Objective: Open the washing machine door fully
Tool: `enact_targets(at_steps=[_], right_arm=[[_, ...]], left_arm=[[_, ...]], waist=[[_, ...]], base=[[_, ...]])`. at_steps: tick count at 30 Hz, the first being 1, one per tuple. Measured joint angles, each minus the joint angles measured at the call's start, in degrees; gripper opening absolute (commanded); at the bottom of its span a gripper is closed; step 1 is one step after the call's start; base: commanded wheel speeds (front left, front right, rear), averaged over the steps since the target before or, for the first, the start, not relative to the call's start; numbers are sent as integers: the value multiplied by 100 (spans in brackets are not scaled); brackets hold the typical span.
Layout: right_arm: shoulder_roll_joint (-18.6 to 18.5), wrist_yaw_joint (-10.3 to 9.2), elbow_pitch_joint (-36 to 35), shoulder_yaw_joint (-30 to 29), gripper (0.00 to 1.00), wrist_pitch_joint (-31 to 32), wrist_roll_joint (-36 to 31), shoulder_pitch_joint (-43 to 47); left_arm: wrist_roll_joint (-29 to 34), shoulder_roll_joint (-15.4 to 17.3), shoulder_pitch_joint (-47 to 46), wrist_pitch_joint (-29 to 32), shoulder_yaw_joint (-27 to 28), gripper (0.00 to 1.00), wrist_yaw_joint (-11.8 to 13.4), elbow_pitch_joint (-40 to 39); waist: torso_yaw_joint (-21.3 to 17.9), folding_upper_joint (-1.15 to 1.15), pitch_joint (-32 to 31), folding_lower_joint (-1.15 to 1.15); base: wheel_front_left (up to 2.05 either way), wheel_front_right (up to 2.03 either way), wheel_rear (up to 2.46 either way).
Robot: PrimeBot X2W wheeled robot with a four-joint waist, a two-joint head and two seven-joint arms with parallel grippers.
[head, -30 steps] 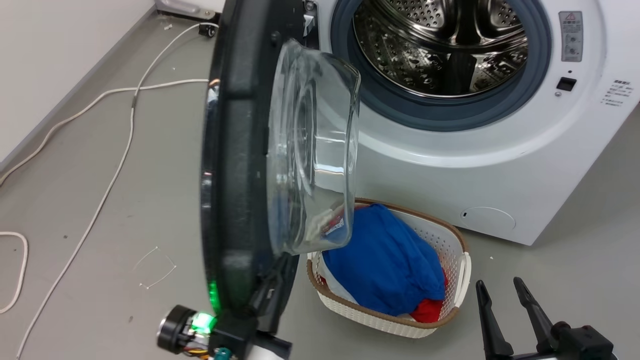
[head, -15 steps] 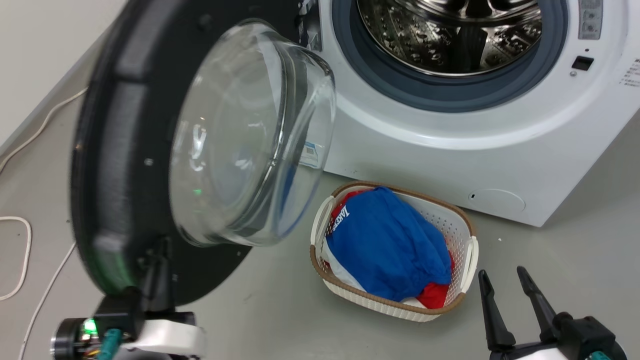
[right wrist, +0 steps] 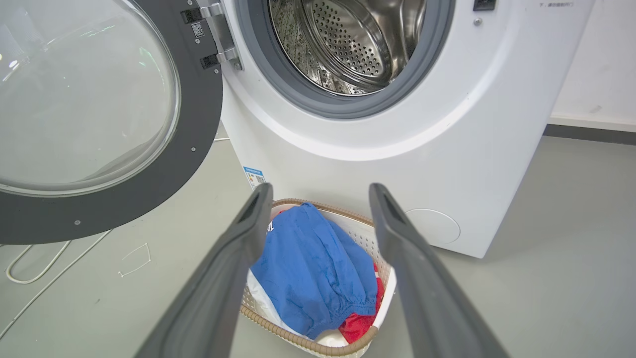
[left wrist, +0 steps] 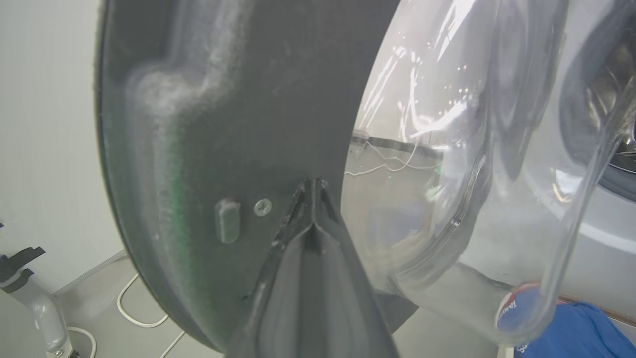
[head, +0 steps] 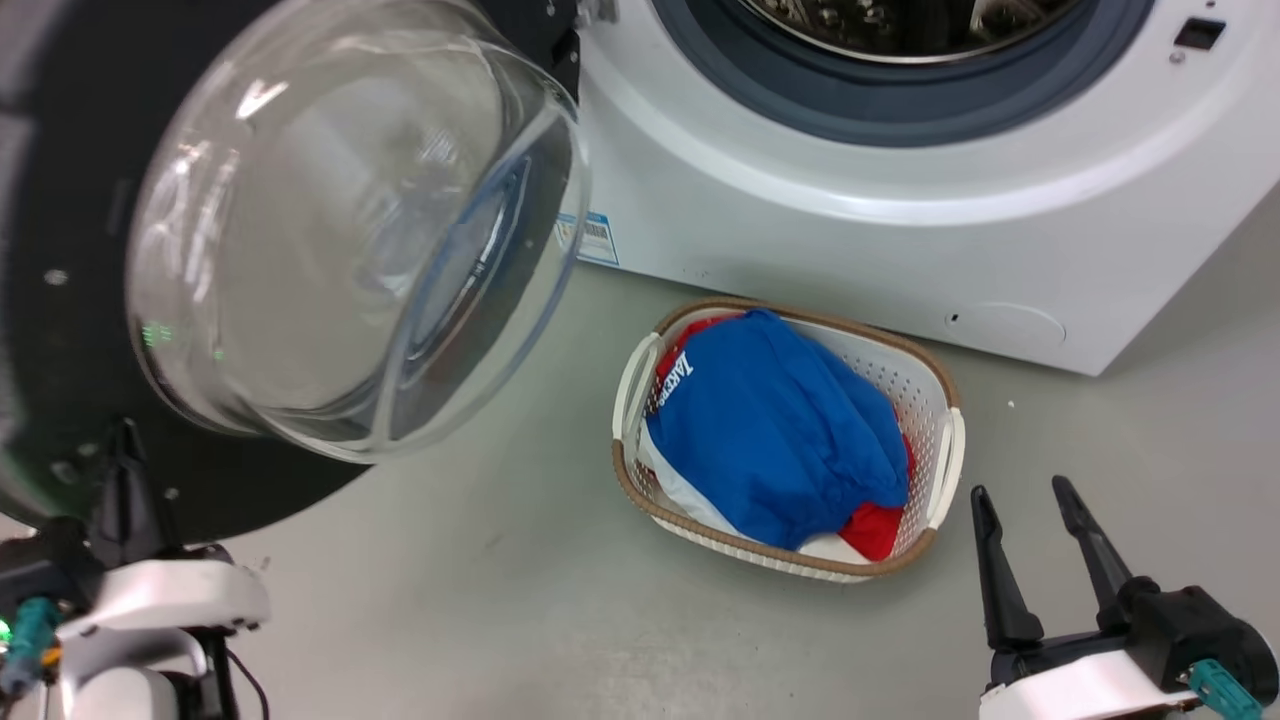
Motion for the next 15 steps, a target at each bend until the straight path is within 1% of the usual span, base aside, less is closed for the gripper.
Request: enact_targets(at_steps=[9,10,12,13,15], right_arm=[[1,0,-84,-58,100,-1,-119,-226],[1,0,-84,-58,100,-1,-119,-226],[1,0,-100,-83,100,0,-132,-242],[1,0,-100,-83,100,0,-132,-242],[1,0,-111,-90,100,0,-135,-273]], left_arm=[[38,54,-573,0,711,0,-214,463],[38,54,-573,0,711,0,-214,463],[43,98,-743,0,910,0,-308,626],[43,98,-743,0,910,0,-308,626],[43,141,-869,0,1079,0,-344,717]], waist=[[-232,0,391,0],[-232,0,391,0],[-302,0,486,0],[-302,0,486,0],[-342,0,535,0]], base=[[0,0,0],[0,0,0],[0,0,0],[0,0,0],[0,0,0]])
